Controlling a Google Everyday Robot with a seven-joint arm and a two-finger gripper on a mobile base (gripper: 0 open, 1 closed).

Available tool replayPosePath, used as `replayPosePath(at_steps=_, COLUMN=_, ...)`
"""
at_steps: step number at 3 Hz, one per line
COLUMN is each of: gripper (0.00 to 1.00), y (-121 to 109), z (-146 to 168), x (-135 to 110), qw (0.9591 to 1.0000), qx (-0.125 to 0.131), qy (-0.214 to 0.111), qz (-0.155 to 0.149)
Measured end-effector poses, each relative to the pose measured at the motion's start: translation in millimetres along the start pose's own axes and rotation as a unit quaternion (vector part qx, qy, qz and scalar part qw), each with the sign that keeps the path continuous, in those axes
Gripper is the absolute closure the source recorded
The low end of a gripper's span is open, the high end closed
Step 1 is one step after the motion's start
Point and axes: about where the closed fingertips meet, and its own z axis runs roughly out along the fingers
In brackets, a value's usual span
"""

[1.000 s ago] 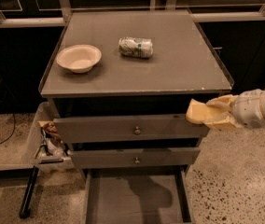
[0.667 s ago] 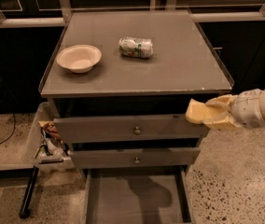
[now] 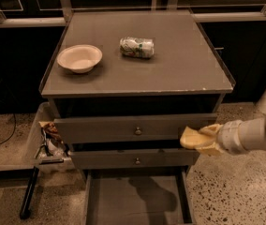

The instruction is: Place sponge into bottom drawer

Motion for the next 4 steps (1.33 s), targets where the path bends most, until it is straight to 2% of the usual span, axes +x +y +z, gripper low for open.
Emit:
replayPosePath(at_steps=1, gripper=1.0, y=15.2, z=50.1, x=40.7, qw=0.9998, qx=-0.005, qy=0.007, qz=0.017)
replayPosePath(at_steps=2, gripper=1.0, y=35.0, z=88.5, x=71.2, qw=0.9999, qx=-0.007, qy=0.001, qz=0.009)
replayPosePath(at_steps=3, gripper=1.0, y=55.9, z=116.8, x=89.5, qw=0.9995, qx=-0.029, qy=-0.01, qz=0.01)
replayPosePath(at_steps=4, gripper=1.0, y=58.1, z=119.9, x=91.2, qw=0.9994, qx=-0.032, qy=-0.011, qz=0.011)
